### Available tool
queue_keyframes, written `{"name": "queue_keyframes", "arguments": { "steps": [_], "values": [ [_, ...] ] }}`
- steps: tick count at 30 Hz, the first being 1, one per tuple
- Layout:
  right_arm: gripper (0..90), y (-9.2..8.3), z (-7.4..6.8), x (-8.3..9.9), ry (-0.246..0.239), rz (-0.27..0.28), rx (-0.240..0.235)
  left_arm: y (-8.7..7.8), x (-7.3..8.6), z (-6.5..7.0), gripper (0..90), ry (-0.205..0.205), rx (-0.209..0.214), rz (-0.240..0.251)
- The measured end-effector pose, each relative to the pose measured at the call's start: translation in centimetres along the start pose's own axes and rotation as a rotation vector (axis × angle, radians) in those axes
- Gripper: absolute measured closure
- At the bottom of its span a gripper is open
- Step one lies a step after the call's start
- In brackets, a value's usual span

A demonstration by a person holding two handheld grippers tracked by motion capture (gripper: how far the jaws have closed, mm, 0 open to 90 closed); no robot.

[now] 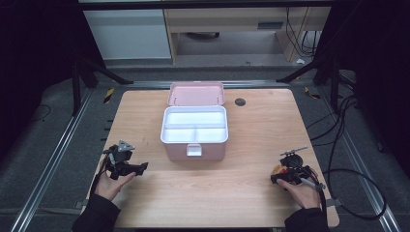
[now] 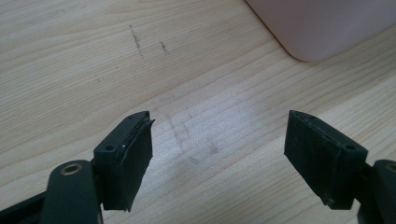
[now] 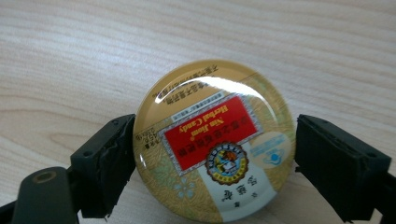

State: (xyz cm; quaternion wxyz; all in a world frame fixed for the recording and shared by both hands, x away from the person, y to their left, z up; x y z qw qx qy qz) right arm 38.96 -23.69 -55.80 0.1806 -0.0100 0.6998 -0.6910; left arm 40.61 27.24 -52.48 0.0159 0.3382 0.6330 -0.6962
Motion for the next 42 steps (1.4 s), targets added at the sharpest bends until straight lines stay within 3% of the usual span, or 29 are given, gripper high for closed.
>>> {"name": "queue_keyframes", "arguments": {
  "steps": [4,10,15,21,25,30,36,40,42],
  "values": [
    [14.1,-0.9,0.1,-0.5,0.010,0.047,0.011,-0.5,-0.5,0.1,23.1,0.003,0.005,0.015],
    [15.7,-3.2,-0.4,-2.5,0.000,0.208,0.007,-1.9,-2.4,0.0,25.8,0.022,0.000,0.065],
    [18.5,-5.1,-2.3,-4.7,-0.067,0.344,-0.038,-3.2,-4.9,0.5,26.9,0.037,0.009,0.119],
    [23.3,-7.8,-5.8,-8.6,-0.158,0.478,-0.087,-4.5,-8.4,1.5,26.9,0.049,0.037,0.182],
    [25.9,-8.6,-8.5,-11.0,-0.234,0.506,-0.110,-4.3,-10.1,2.3,27.3,0.053,0.053,0.207],
    [30.1,-9.0,-11.1,-13.6,-0.245,0.544,-0.159,-3.1,-11.5,2.9,29.7,0.052,0.066,0.201],
    [38.7,-8.1,-13.4,-15.3,-0.276,0.511,-0.209,-1.8,-12.0,3.2,39.6,0.051,0.079,0.174],
    [46.5,-7.2,-14.2,-15.8,-0.292,0.478,-0.206,-1.3,-12.0,3.2,49.5,0.053,0.086,0.160],
    [50.8,-6.8,-14.3,-15.9,-0.296,0.468,-0.207,-1.0,-12.1,3.4,54.3,0.053,0.116,0.160]
  ]
}}
Point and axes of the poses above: each handheld gripper's, and its own axes: y roughly forward along the jaws, x roughly out of its underside, z roughly to its right, the point moved 8 cm from there along y, roughly forward along the jaws, and after that the axes turned 9 degrees about -z, right-handed, at the moved point
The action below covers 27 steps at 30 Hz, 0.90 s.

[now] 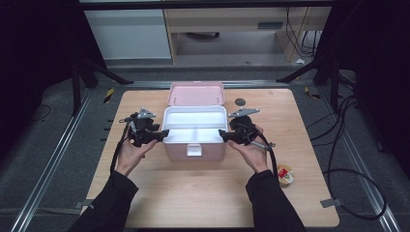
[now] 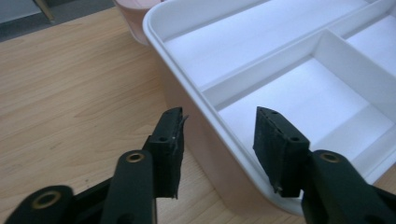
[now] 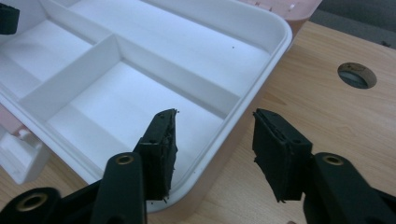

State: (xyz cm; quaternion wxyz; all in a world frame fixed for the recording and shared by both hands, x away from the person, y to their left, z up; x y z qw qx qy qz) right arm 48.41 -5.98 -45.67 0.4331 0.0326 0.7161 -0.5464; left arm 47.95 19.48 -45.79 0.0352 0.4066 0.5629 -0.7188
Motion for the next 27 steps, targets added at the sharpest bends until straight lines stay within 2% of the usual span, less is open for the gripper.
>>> {"name": "queue_keyframes", "arguments": {
  "steps": [1,3,6,13,20,22,24,27],
  "values": [
    [52.5,0.2,0.0,0.1,0.000,-0.008,-0.001,0.2,0.0,0.2,56.5,0.005,0.011,0.000],
    [54.6,0.4,-0.2,0.3,0.002,-0.013,-0.014,0.8,0.2,0.4,55.7,0.022,-0.006,-0.022],
    [55.7,0.3,-0.1,0.4,0.006,-0.009,-0.012,1.0,0.1,0.5,56.9,0.000,0.013,-0.004],
    [56.3,-0.7,0.5,1.4,0.026,-0.012,0.003,1.5,-0.3,1.7,57.0,0.020,0.036,0.000],
    [56.7,-1.4,0.8,2.2,0.042,-0.022,0.018,1.5,-0.5,2.6,56.9,0.055,0.017,-0.006],
    [55.1,-1.5,0.9,2.2,0.042,-0.022,0.011,1.3,-0.5,2.6,53.3,0.070,0.036,-0.009],
    [51.6,-1.9,1.0,2.0,0.051,-0.006,-0.001,0.6,-0.8,2.5,47.4,0.085,0.031,0.006],
    [48.8,-3.1,1.6,1.4,0.064,0.043,0.002,-0.5,-1.1,2.2,43.6,0.107,0.051,0.054]
  ]
}}
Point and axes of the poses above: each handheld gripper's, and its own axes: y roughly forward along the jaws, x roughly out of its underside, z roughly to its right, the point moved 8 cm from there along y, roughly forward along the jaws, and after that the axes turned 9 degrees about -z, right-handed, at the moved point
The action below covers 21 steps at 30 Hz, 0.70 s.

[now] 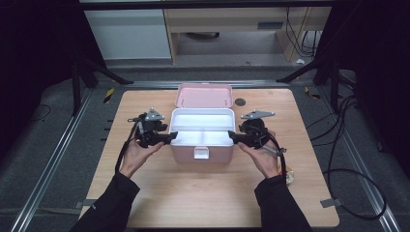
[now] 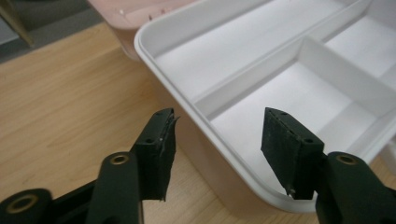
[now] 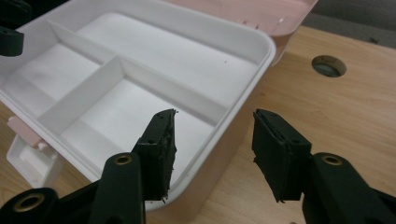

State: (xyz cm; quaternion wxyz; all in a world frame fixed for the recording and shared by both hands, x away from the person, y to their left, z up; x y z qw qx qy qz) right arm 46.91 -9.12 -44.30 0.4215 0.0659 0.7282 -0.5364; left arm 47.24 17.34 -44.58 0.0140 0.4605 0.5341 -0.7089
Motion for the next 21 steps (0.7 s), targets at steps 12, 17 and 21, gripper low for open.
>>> {"name": "queue_keyframes", "arguments": {
  "steps": [12,17,21],
  "values": [
    [43.4,-1.8,1.3,-2.2,-0.144,0.015,-0.028,-1.1,-1.6,-1.3,38.2,0.212,0.039,-0.014],
    [44.1,-1.8,1.7,-3.3,-0.196,0.011,-0.020,-1.1,-3.0,-1.5,36.8,0.247,0.081,-0.040],
    [47.0,-1.5,1.8,-4.2,-0.214,-0.014,-0.038,-0.8,-3.9,-1.4,38.9,0.297,0.087,-0.073]
  ]
}}
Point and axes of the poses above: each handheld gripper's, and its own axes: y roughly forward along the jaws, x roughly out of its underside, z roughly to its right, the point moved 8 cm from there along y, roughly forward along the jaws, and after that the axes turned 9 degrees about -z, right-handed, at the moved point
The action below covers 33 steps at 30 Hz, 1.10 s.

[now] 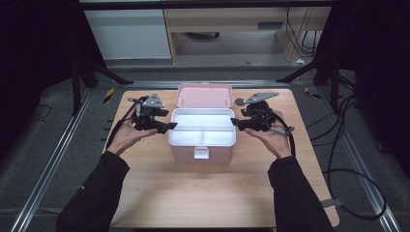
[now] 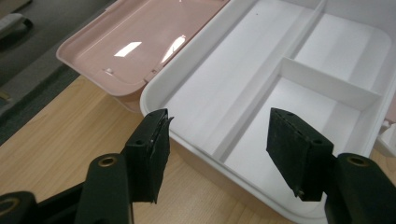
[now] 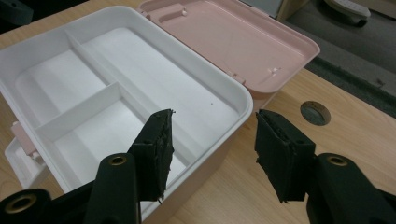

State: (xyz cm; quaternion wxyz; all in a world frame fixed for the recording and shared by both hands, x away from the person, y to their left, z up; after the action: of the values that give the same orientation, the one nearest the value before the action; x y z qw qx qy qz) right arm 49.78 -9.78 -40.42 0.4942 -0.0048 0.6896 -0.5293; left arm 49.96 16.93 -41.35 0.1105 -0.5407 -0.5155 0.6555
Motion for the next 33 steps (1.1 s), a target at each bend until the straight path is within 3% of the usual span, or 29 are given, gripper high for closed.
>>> {"name": "queue_keyframes", "arguments": {
  "steps": [5,10,14,22,25,28,33],
  "values": [
    [50.9,0.3,0.2,-1.1,-0.068,-0.015,-0.044,0.3,-0.6,-0.5,41.0,0.023,0.007,-0.060],
    [55.0,0.5,0.4,-1.7,-0.166,-0.037,-0.072,0.4,-1.3,-0.5,46.2,0.045,0.056,-0.103],
    [57.8,0.7,0.3,-2.1,-0.216,-0.027,-0.102,0.7,-1.9,-0.3,49.9,0.095,0.064,-0.141],
    [60.1,1.7,-0.3,-2.0,-0.359,-0.136,-0.150,1.5,-2.6,0.1,55.4,0.207,0.107,-0.231],
    [62.2,2.0,-0.3,-2.0,-0.401,-0.167,-0.165,2.0,-2.6,0.1,59.5,0.223,0.117,-0.245],
    [64.8,2.2,-0.5,-1.9,-0.433,-0.188,-0.208,2.6,-2.3,0.1,62.1,0.236,0.129,-0.267],
    [67.6,3.2,-0.9,-1.0,-0.503,-0.272,-0.231,3.3,-1.6,-0.2,67.3,0.256,0.143,-0.299]
  ]
}}
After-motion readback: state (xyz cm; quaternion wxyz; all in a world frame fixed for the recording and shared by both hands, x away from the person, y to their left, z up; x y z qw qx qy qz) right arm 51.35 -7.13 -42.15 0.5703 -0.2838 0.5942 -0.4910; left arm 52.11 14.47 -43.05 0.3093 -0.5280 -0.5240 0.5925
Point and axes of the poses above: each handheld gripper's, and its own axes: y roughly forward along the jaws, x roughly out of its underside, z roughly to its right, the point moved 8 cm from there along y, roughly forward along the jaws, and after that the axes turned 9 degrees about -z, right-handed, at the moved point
